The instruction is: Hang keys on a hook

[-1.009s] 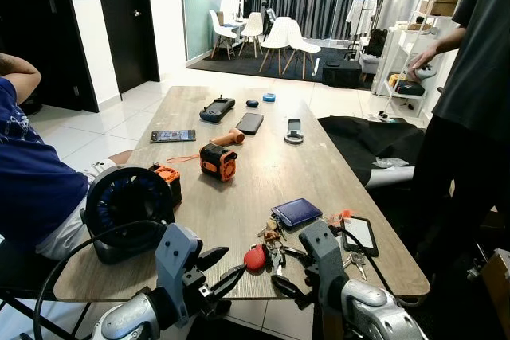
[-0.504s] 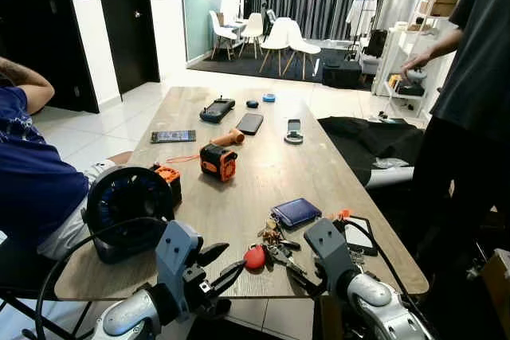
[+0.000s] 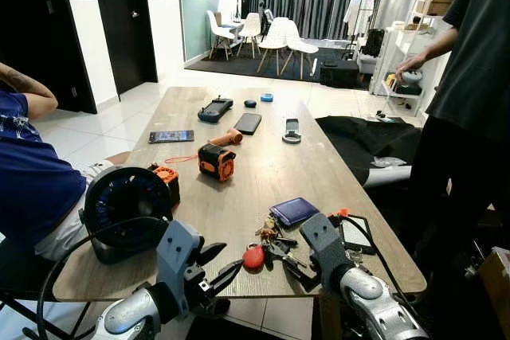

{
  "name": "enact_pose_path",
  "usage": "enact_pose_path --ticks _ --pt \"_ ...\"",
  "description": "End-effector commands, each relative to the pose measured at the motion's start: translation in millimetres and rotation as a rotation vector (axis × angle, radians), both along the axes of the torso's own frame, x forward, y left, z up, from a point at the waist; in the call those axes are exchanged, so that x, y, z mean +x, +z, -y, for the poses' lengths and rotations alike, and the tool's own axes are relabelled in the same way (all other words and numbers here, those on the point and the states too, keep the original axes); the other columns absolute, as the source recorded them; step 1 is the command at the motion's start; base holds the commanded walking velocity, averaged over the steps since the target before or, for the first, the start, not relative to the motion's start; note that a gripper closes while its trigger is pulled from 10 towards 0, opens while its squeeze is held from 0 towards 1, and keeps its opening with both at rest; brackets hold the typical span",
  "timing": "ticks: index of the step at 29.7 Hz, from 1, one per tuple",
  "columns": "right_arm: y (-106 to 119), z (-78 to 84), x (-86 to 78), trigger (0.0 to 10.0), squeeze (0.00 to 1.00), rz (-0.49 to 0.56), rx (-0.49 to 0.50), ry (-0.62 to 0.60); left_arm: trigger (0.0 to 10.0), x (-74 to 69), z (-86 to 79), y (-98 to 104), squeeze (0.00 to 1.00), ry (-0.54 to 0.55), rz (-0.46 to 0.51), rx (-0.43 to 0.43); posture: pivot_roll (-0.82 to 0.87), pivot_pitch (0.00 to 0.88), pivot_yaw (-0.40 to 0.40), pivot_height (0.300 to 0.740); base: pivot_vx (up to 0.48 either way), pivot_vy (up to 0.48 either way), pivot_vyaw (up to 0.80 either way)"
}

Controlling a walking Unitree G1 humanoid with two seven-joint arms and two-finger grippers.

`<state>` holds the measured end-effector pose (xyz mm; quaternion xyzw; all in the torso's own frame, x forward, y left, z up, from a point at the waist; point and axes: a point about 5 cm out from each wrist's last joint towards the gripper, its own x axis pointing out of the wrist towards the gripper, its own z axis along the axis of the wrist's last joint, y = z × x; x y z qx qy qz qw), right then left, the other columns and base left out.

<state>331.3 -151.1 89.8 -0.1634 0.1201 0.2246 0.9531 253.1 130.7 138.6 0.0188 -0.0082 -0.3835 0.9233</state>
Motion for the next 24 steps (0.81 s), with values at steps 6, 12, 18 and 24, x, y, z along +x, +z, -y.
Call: enact_pose_path --ticks 6,12,18,24 --pt "-8.8 -7.5 -2.6 10.0 0.00 -0.038 0.054 0.037 10.0 2.3 -0.8 -1.2 0.00 0.013 0.004 0.024 0.08 0.039 -0.025 0.740 0.000 0.000 0.00" --pt "-11.5 -21.7 -7.0 10.0 0.00 -0.076 0.163 0.075 10.0 3.4 -2.8 -1.9 0.00 0.019 0.004 0.043 0.08 0.040 -0.024 0.740 0.000 0.000 0.00" --pt "-15.1 -33.2 -11.7 10.0 0.00 -0.136 0.273 0.093 10.0 4.2 -4.0 -2.4 0.00 0.022 0.003 0.050 0.08 0.037 -0.024 0.740 0.000 0.000 0.00" --pt "-20.7 -37.1 -15.8 10.0 0.00 -0.169 0.259 0.139 10.0 3.9 -3.1 -2.7 0.00 0.016 0.003 0.050 0.08 0.036 -0.022 0.740 0.000 0.000 0.00"
